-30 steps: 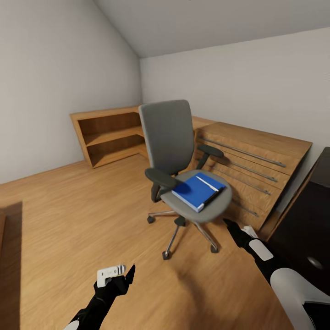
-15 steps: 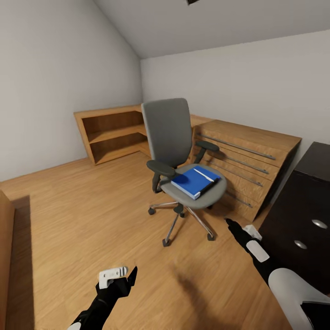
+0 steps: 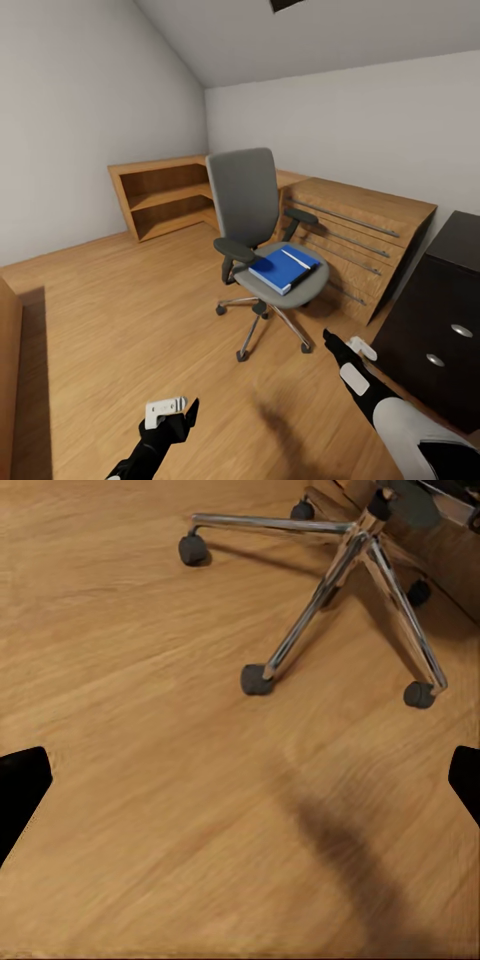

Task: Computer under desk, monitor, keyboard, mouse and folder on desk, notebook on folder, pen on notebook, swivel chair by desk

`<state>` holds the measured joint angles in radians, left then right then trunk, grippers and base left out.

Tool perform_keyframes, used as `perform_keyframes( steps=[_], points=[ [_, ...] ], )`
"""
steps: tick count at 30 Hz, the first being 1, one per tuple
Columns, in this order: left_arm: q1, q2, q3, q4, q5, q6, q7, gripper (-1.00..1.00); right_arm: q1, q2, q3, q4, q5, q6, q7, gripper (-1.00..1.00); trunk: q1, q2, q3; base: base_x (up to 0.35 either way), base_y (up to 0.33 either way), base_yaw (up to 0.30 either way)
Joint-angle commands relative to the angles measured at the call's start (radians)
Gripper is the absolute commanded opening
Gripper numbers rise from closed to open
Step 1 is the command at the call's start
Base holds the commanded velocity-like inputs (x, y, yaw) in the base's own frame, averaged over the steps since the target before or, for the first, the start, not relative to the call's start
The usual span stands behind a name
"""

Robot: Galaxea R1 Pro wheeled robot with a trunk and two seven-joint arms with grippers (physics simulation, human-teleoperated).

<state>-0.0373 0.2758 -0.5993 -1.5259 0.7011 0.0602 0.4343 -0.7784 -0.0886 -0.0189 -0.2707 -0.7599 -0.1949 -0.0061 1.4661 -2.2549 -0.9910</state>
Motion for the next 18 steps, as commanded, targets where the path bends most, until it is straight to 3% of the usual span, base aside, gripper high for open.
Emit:
perform_keyframes(
  steps=[1,4,6,13,14,17,18],
  points=[
    [-0.001,0.001,-0.003,0.011,0.004,0.002,0.007,1.0,0.002,0.008,-0.002,0.009,0.012,-0.017,-0.002,1.0,-0.004,0.007,0.002,0.0,0.0,0.0],
    [-0.001,0.001,-0.005,0.068,0.004,0.003,0.007,1.0,0.008,0.039,-0.002,0.057,0.081,-0.088,-0.005,1.0,-0.016,0.028,0.012,0.0,0.0,0.0],
    [-0.001,-0.001,-0.008,0.14,0.005,0.002,0.007,1.0,0.011,0.071,-0.001,0.135,0.152,-0.178,-0.017,1.0,-0.023,0.042,0.018,0.0,0.0,0.0],
    [-0.001,-0.006,-0.005,0.307,0.006,-0.001,0.004,1.0,0.017,0.139,-0.001,0.259,0.253,-0.352,-0.091,1.0,-0.05,0.091,0.04,0.0,0.0,0.0],
    [-0.001,-0.008,-0.002,0.373,0.007,-0.003,0.004,1.0,0.066,0.162,-0.001,0.279,0.281,-0.402,-0.144,1.0,-0.054,0.098,0.043,0.0,0.0,0.0],
    [-0.001,-0.01,-0.001,0.426,0.009,-0.004,0.004,1.0,0.119,0.172,-0.001,0.286,0.306,-0.42,-0.166,1.0,-0.065,0.119,0.053,0.0,0.0,0.0],
    [-0.001,-0.026,-0.001,0.468,0.01,-0.005,0.004,1.0,0.148,0.173,-0.002,0.288,0.319,-0.427,-0.172,1.0,-0.069,0.126,0.056,0.0,0.0,0.0]
  ],
)
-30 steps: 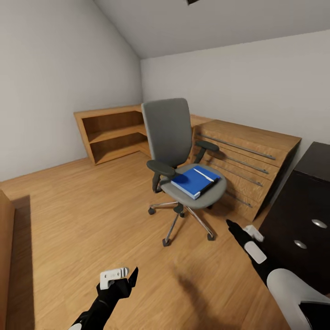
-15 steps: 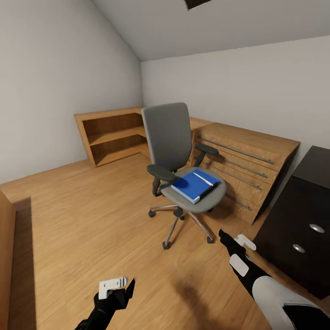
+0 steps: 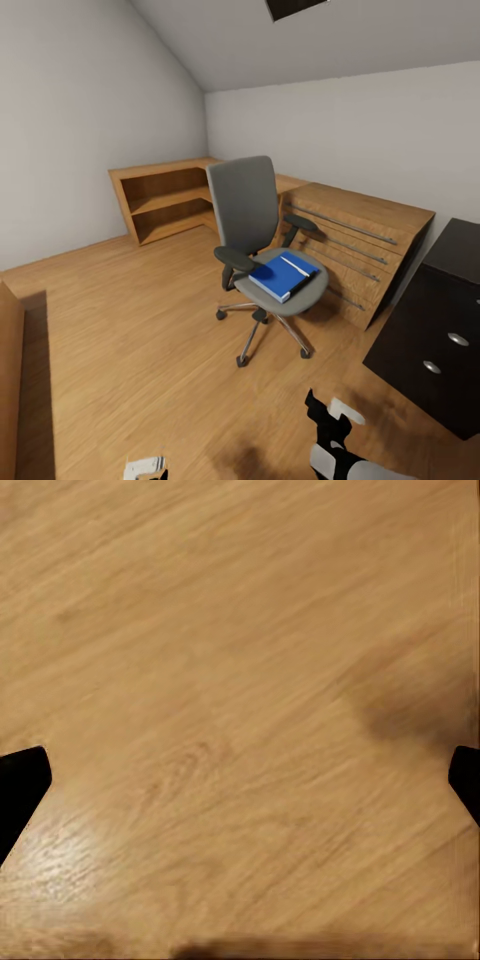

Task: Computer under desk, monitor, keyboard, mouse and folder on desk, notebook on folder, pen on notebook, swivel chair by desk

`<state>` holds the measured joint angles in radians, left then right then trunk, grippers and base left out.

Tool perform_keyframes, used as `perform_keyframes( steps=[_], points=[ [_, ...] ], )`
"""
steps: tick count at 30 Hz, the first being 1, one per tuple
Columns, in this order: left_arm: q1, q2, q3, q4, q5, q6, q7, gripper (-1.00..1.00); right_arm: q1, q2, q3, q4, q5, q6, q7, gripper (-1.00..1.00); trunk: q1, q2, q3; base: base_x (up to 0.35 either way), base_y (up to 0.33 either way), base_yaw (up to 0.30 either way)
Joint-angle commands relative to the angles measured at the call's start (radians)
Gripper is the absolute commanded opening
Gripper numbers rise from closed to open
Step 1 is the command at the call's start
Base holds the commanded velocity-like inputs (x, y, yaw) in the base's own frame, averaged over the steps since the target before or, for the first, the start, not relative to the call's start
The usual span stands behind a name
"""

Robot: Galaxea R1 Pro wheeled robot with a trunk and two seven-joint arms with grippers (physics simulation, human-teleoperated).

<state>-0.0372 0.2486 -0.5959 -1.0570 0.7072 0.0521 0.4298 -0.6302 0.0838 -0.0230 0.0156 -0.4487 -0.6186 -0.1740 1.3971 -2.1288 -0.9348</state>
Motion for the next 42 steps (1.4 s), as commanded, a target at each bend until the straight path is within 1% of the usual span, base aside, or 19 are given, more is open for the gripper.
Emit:
perform_keyframes(
  steps=[1,2,7,8,11,12,14,19,29,38,41,42],
  points=[
    [-0.001,-0.005,-0.004,0.01,0.003,0.002,0.008,1.0,0.007,0.0,0.002,0.002,0.009,-0.004,-0.005,1.0,-0.004,0.007,0.003,0.0,0.0,0.0],
    [-0.001,-0.016,-0.004,0.03,0.003,0.001,0.008,1.0,0.018,-0.001,0.002,0.002,0.012,-0.006,-0.006,1.0,-0.008,0.014,0.006,0.0,0.0,0.0],
    [-0.001,-0.04,-0.004,0.076,0.001,-0.002,0.006,1.0,0.04,-0.002,0.002,0.003,0.015,-0.008,-0.008,1.0,-0.027,0.049,0.021,0.0,0.0,0.0],
    [-0.001,-0.049,-0.003,0.093,0.0,-0.004,0.006,1.0,0.052,-0.004,0.002,0.004,0.016,-0.007,-0.008,1.0,-0.031,0.056,0.024,0.0,0.0,0.0],
    [-0.001,-0.05,-0.003,0.1,0.0,-0.005,0.006,1.0,0.056,-0.006,0.002,0.003,0.016,-0.008,-0.009,1.0,-0.042,0.077,0.034,-0.002,0.0,-0.008],
    [-0.001,-0.05,-0.003,0.11,0.0,-0.006,0.006,1.0,0.058,-0.016,0.002,0.003,0.016,-0.008,-0.009,1.0,-0.046,0.084,0.038,-0.093,0.025,-0.13],
    [-0.001,-0.051,-0.002,0.114,0.0,-0.006,0.006,1.0,0.059,-0.025,0.002,0.003,0.016,-0.008,-0.009,1.0,-0.054,0.098,0.045,-0.143,0.079,-0.175],
    [-0.001,-0.051,0.005,0.117,0.0,-0.006,0.006,1.0,0.059,-0.033,0.002,0.003,0.016,-0.008,-0.009,1.0,-0.073,0.133,0.061,-0.212,0.156,-0.125],
    [-0.001,-0.054,0.011,0.118,0.0,-0.008,0.006,1.0,0.06,-0.032,0.003,0.003,0.018,-0.008,-0.009,1.0,-0.111,0.203,0.092,-0.067,0.05,-0.025],
    [-0.001,-0.054,0.013,0.118,0.0,-0.008,0.006,1.0,0.06,-0.033,0.003,0.003,0.019,-0.009,-0.009,1.0,-0.146,0.266,0.124,-0.249,0.078,-0.22],
    [-0.001,-0.054,0.026,0.118,0.0,-0.008,0.006,1.0,0.06,-0.033,0.003,0.003,0.022,-0.009,-0.008,1.0,-0.157,0.287,0.136,-0.313,0.126,-0.219],
    [-0.001,-0.054,0.039,0.118,0.0,-0.008,0.005,1.0,0.06,-0.033,0.003,0.003,0.025,-0.009,-0.008,1.0,-0.161,0.294,0.14,-0.315,0.131,-0.205]
  ],
)
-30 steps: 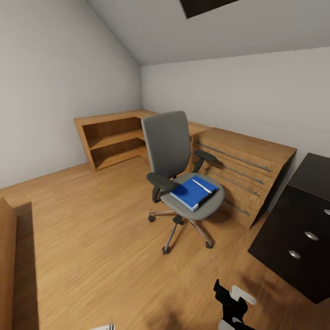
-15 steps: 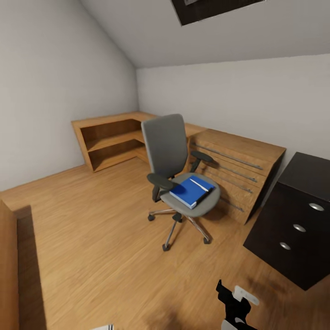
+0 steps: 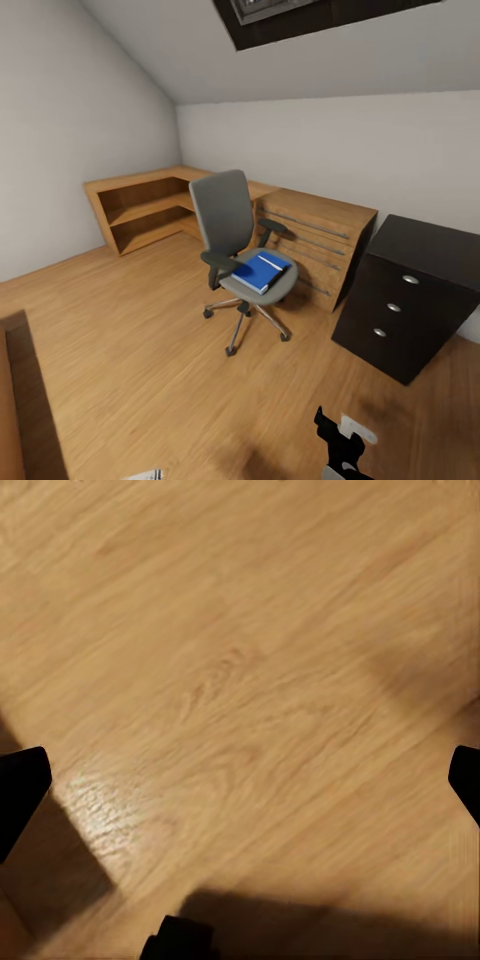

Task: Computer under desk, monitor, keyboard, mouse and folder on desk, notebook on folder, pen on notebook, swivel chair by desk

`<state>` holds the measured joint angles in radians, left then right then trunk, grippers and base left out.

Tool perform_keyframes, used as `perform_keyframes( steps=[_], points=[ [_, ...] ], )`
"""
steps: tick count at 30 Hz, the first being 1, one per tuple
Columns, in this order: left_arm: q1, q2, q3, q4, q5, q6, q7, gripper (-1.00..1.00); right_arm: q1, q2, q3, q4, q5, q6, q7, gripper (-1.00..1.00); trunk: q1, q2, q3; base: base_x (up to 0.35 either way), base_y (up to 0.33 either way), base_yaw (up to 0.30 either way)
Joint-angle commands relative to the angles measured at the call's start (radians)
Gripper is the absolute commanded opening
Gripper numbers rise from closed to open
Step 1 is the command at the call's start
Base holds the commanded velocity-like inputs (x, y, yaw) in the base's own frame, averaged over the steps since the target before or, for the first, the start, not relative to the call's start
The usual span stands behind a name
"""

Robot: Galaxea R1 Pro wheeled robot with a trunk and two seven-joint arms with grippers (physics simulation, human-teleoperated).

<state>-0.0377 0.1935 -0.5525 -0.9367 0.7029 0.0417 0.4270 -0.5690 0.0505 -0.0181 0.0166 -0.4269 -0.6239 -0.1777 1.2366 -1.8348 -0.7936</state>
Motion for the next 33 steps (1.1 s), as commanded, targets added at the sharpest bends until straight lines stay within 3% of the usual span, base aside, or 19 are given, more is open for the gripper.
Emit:
perform_keyframes(
  steps=[1,7,16,33],
  points=[
    [-0.001,0.001,0.012,-0.002,0.004,0.003,0.008,1.0,-0.001,0.001,-0.002,0.002,0.007,-0.004,-0.004,1.0,-0.005,0.007,0.003,-0.316,0.133,-0.198],
    [-0.001,0.001,0.053,-0.002,0.004,0.004,0.007,1.0,0.011,0.004,-0.001,0.002,0.042,-0.012,-0.004,1.0,-0.028,0.049,0.03,-0.304,0.132,-0.179],
    [-0.001,0.004,0.064,-0.002,0.003,0.003,0.008,1.0,0.037,0.02,0.001,0.003,0.123,-0.083,-0.006,1.0,-0.058,0.105,0.068,-0.082,0.037,-0.124],
    [-0.001,0.006,0.096,0.006,0.004,0.002,0.008,1.0,0.078,0.018,0.001,0.003,0.132,-0.091,-0.008,1.0,-0.058,0.105,0.093,-0.003,0.001,-0.101]
  ],
)
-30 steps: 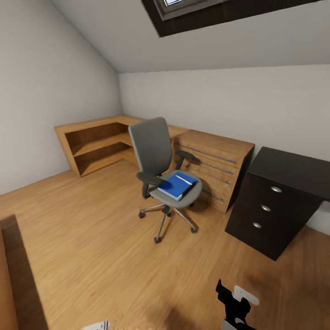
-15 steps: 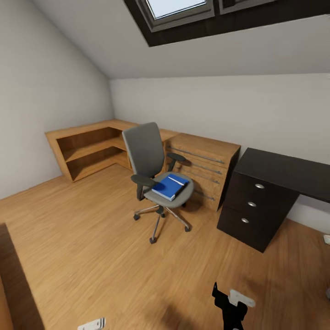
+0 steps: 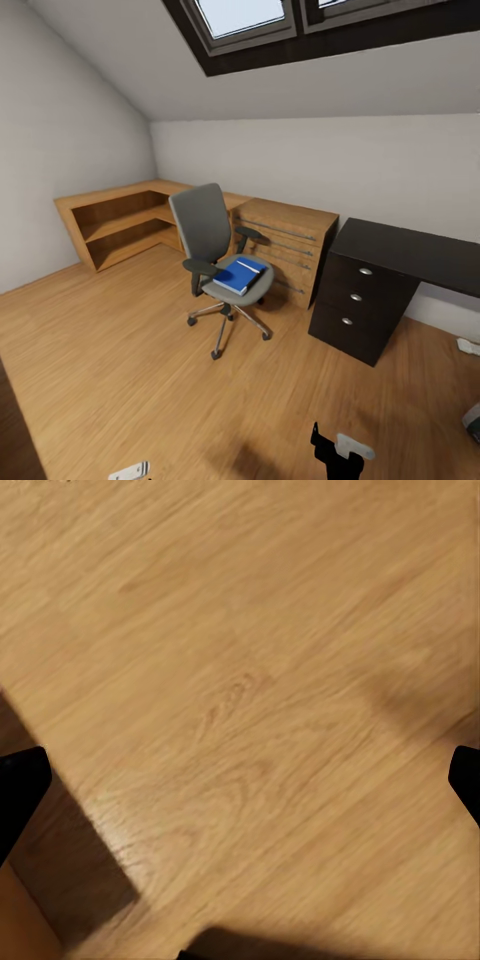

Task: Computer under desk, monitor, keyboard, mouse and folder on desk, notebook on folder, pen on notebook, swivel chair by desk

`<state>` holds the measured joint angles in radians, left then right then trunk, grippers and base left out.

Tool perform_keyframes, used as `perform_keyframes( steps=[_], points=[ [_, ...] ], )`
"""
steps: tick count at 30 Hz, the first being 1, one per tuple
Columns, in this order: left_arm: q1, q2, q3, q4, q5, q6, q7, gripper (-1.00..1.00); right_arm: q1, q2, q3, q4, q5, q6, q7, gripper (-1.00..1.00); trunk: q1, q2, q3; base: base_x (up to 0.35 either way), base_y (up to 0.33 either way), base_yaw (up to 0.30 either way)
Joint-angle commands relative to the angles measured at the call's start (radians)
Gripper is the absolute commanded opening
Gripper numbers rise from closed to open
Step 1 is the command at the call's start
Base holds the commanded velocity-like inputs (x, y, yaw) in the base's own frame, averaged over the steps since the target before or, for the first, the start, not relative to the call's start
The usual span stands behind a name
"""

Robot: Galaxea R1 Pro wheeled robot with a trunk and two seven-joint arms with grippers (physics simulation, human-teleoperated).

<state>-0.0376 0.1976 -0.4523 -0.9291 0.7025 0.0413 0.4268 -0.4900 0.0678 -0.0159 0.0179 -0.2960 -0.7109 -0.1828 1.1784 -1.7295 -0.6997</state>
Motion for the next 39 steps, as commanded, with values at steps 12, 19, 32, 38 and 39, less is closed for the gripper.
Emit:
perform_keyframes(
  steps=[12,19,32,38,39],
  points=[
    [-0.001,-0.002,0.019,0.014,0.005,0.002,0.007,1.0,0.022,0.001,-0.001,0.003,0.003,-0.004,0.0,1.0,0.0,-0.001,0.017,-0.153,0.0,-0.1],
    [-0.001,-0.004,0.021,0.015,0.004,0.002,0.007,1.0,0.027,0.001,-0.001,0.004,0.003,-0.004,0.0,1.0,0.0,-0.001,0.028,-0.315,0.0,-0.1],
    [-0.001,-0.004,0.021,0.015,0.004,0.002,0.007,1.0,0.032,0.001,-0.001,0.004,0.003,-0.003,0.0,1.0,0.0,-0.001,0.046,-0.319,0.102,-0.132],
    [-0.001,-0.004,0.021,0.014,0.006,0.003,0.007,1.0,0.034,0.002,-0.001,0.004,0.003,-0.001,0.001,1.0,0.0,-0.001,0.053,-0.297,0.19,-0.207],
    [-0.001,-0.004,0.021,0.014,0.006,0.003,0.007,1.0,0.034,0.002,-0.001,0.004,0.003,-0.001,0.001,1.0,0.0,-0.001,0.054,-0.287,0.193,-0.229]
  ],
)
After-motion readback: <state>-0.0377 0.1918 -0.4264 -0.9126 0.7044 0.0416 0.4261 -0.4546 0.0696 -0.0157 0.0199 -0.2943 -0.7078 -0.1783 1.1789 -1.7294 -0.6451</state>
